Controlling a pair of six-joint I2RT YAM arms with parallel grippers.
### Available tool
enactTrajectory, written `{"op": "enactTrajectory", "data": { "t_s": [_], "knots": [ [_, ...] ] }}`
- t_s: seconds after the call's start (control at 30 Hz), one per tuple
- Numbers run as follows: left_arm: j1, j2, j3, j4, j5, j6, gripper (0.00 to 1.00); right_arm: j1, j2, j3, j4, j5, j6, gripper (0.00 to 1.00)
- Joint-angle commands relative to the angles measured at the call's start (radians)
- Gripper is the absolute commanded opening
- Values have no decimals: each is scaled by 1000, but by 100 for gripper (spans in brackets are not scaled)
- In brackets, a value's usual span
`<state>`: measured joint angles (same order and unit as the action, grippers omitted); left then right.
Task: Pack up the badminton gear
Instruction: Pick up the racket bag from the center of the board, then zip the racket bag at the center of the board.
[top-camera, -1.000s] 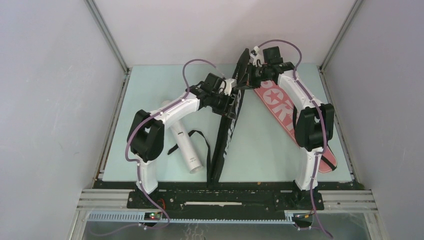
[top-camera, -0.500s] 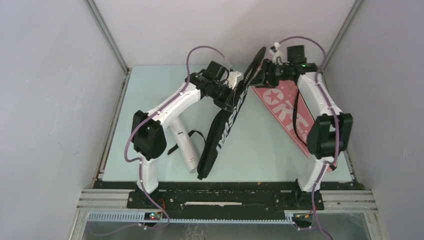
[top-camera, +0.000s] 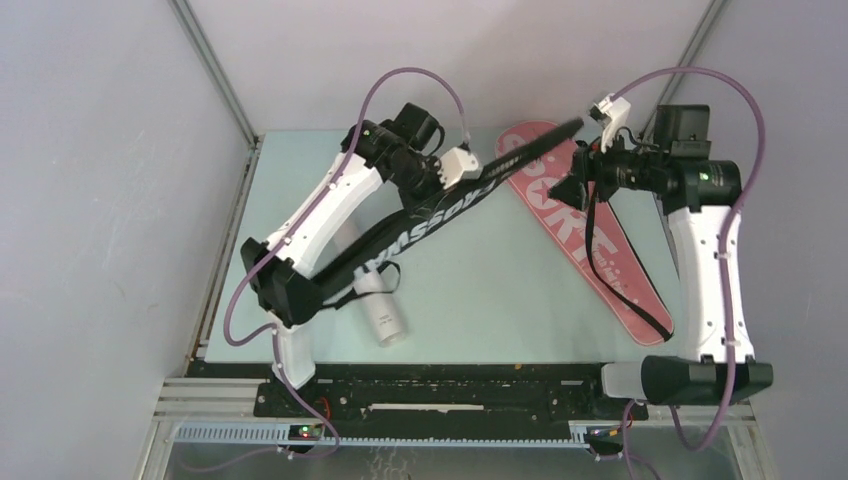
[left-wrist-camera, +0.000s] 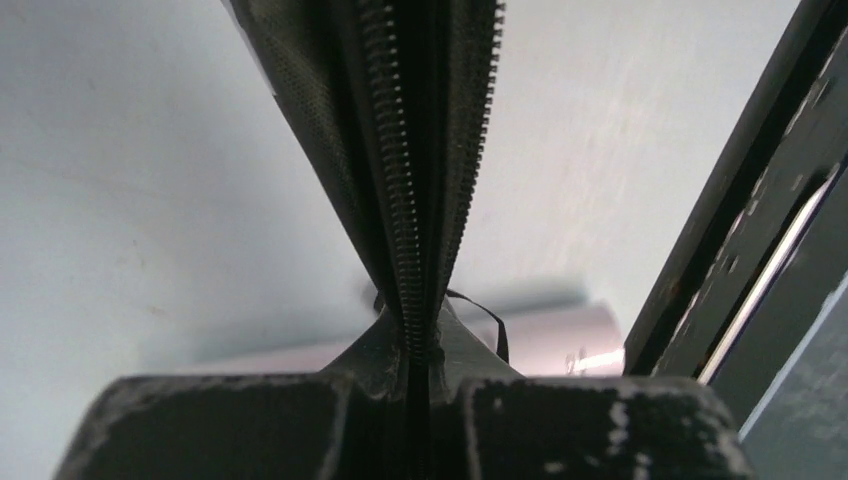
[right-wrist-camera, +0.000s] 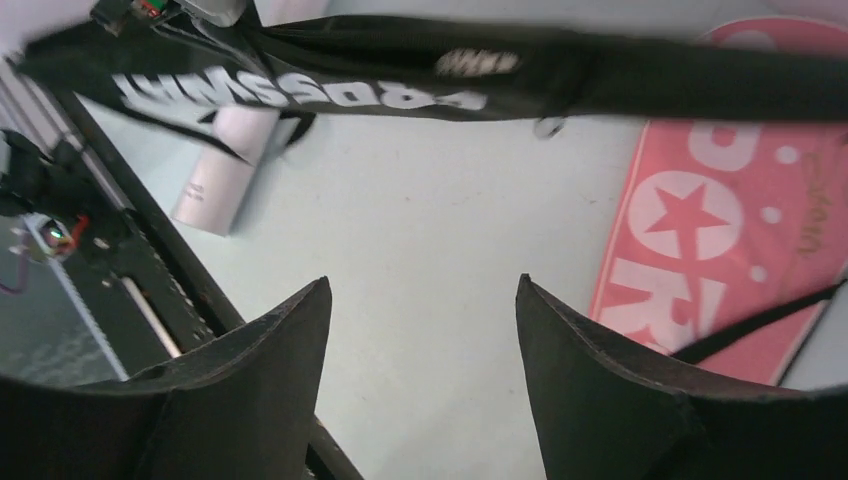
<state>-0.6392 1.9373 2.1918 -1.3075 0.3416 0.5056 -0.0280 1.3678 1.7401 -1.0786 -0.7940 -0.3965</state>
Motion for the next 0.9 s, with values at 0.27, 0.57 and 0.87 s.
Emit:
{"op": "enactTrajectory", "data": {
  "t_s": [0.27,0.57,0.87],
  "knots": [
    [-2,-325,-361,-116,-110,442,0,128,-246,-261,-57,215,-387,96],
    [-2,-396,-438,-117,-70,459,0,277,-250,-404,-53,245,-434,96],
    [-1,-386,-423,-117,-58,450,0,323,-270,-445,-60,244,-418,94]
  ]
}}
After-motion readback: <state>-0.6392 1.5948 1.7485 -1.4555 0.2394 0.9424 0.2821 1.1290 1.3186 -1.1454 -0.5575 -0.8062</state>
